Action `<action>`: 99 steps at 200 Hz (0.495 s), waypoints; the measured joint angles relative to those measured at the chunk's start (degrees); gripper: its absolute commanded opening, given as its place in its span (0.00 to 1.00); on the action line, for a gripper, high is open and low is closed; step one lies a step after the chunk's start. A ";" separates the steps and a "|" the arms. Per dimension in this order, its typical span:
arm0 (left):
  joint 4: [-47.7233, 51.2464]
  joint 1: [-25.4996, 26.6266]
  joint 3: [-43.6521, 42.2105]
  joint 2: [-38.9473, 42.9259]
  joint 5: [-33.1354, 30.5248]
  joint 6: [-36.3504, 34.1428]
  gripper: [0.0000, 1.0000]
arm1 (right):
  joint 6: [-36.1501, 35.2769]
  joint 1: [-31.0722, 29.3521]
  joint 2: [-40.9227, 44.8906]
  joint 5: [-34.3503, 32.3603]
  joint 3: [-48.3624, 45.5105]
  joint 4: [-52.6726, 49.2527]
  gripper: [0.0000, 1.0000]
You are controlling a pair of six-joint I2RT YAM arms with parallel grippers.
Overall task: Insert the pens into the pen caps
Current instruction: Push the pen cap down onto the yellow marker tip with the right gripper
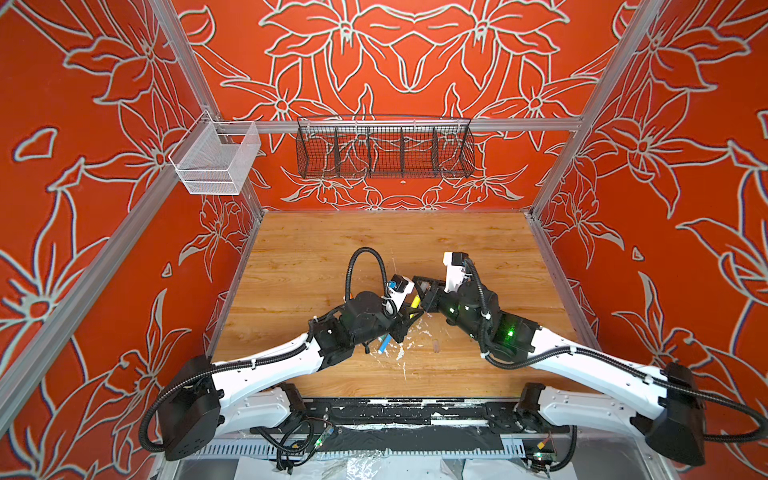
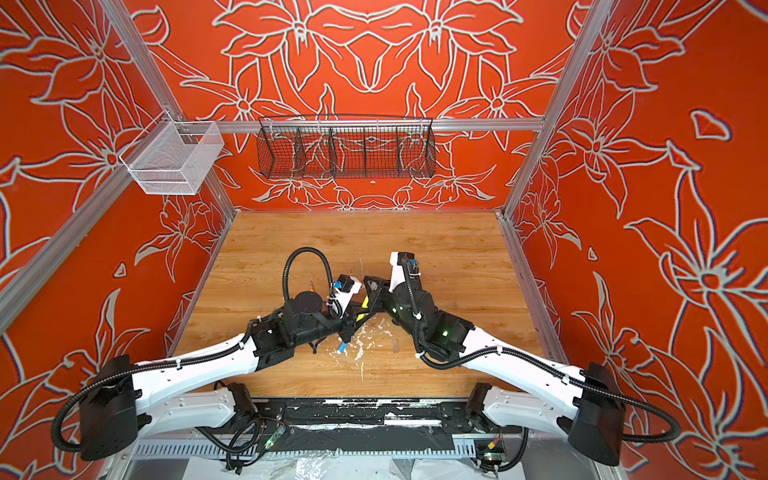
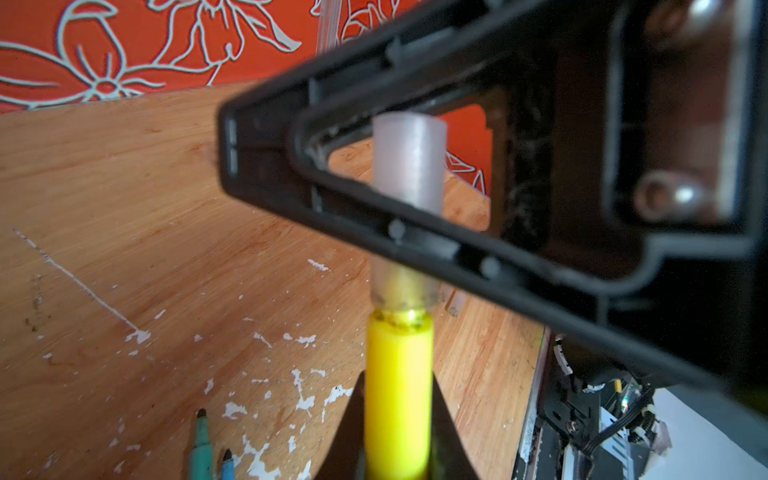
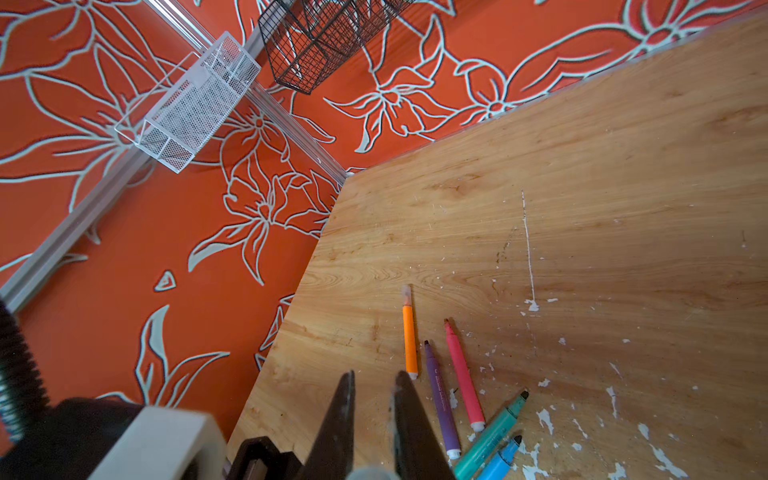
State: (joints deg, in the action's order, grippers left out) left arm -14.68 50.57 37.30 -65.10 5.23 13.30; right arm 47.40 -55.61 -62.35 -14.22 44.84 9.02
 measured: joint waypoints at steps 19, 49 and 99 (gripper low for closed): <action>0.15 -1.16 -1.49 1.51 1.92 1.29 0.00 | -0.28 -0.20 -0.26 1.33 -4.83 9.64 0.00; -0.46 -2.99 -2.99 2.19 8.26 3.15 0.00 | -0.96 -0.35 0.94 3.96 -10.21 17.99 0.00; -2.08 -4.48 -3.48 5.42 14.64 6.43 0.00 | -2.32 0.20 1.95 10.88 -13.09 28.55 0.00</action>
State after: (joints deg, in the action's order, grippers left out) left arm -16.75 46.09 33.82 -59.68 19.88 19.73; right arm 45.08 -55.42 -60.40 -3.33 31.75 37.56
